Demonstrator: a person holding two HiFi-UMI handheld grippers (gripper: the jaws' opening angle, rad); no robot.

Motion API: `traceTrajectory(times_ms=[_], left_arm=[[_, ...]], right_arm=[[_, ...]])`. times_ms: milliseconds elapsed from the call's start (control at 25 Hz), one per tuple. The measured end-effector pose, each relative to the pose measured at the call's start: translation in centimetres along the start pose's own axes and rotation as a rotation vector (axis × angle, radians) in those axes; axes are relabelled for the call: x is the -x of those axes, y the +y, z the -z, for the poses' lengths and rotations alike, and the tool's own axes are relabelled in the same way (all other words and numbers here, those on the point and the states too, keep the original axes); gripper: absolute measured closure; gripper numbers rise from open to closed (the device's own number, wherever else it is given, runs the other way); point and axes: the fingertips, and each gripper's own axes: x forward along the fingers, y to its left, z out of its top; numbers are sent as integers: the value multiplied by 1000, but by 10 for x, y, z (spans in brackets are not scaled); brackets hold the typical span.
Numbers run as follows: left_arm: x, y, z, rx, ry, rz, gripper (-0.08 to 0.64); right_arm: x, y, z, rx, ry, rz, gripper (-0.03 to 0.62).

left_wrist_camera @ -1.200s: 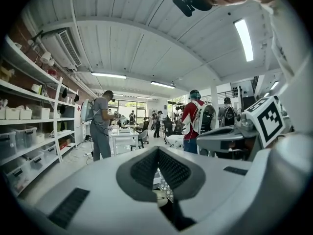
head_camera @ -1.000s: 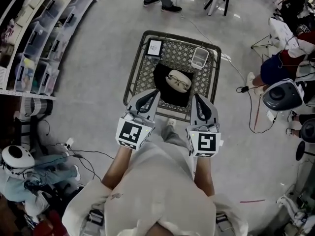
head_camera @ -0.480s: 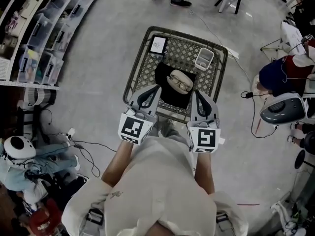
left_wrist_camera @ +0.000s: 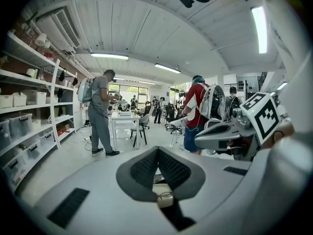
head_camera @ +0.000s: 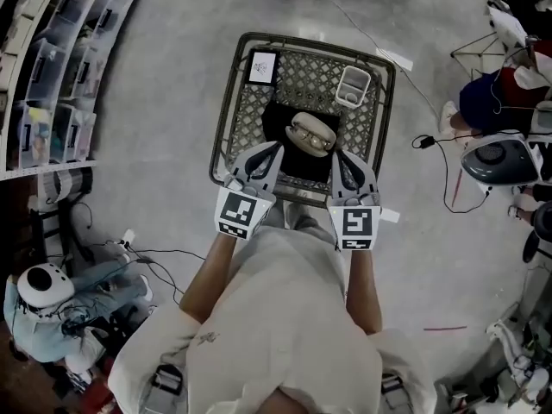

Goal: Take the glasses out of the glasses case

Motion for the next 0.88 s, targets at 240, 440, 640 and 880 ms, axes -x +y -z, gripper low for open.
traceTrajectory(times_ms=[240, 440, 640, 880], left_arm=[[-30, 10, 20, 20, 50, 101, 551], [-53, 25, 41, 49, 95, 152, 551], [-68, 29, 64, 74, 143, 195, 551], [-84, 34, 86, 93, 184, 221, 551]], right_arm=[[-30, -1, 26, -35, 84, 25, 586], [-60, -3, 48, -36, 157, 26, 586], [-79, -5, 77, -28, 239, 16, 586], [-99, -4, 99, -7, 299, -9, 586]])
